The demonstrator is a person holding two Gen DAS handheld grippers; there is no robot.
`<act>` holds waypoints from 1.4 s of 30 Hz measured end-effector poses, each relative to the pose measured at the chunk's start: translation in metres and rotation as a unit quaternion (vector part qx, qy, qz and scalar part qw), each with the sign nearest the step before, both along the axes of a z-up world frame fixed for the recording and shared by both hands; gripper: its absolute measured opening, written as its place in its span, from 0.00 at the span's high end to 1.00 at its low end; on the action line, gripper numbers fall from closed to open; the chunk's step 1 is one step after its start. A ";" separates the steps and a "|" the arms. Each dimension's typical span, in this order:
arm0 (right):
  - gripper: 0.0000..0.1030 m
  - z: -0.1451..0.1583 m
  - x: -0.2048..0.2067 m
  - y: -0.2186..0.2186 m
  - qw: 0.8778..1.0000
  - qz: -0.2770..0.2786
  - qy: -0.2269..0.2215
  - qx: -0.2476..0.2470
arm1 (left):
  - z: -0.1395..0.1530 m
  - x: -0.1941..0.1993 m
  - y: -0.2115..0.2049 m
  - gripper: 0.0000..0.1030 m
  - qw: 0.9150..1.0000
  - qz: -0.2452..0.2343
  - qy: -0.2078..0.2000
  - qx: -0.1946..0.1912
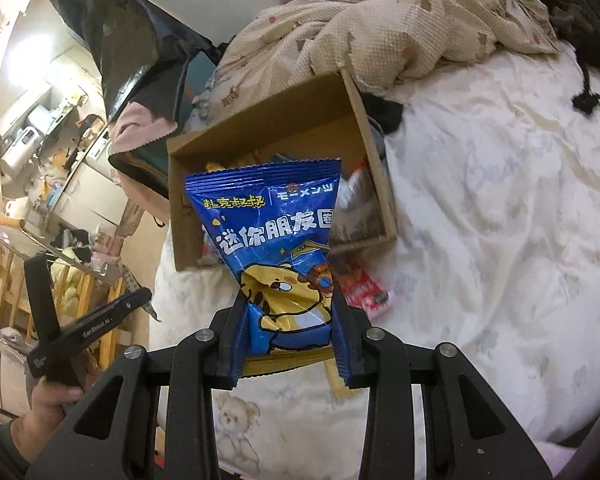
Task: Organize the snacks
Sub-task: 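Lower the candy pack and blue tiger bag into the box with both grippers, then open both grippers to release the snacks and lift out of the box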
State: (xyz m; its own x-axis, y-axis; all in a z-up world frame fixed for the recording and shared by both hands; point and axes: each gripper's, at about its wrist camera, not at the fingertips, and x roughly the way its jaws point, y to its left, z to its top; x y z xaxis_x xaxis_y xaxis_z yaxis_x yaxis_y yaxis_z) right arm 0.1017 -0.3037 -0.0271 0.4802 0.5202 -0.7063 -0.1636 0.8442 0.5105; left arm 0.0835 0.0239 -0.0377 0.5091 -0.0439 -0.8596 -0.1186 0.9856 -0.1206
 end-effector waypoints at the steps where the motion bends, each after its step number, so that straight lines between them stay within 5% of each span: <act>1: 0.65 0.001 0.004 0.002 1.000 0.003 -0.003 0.000 | 0.001 0.001 0.001 0.78 1.000 0.001 -0.001 -0.001; 16: 0.64 -0.001 0.079 0.018 1.000 -0.007 -0.011 -0.024 | 0.029 0.079 -0.057 0.78 0.998 -0.067 -0.008 -0.011; 24: 0.64 -0.011 0.108 0.022 0.999 -0.021 0.013 -0.046 | 0.028 0.138 -0.107 0.78 0.995 -0.100 0.009 0.016; 38: 0.64 -0.030 0.149 0.026 0.998 -0.011 0.029 -0.053 | 0.016 0.181 -0.128 0.78 0.992 -0.100 0.004 0.074; 42: 0.64 -0.029 0.150 0.025 0.998 -0.016 0.030 -0.048 | 0.009 0.189 -0.127 0.77 0.993 -0.094 0.023 0.063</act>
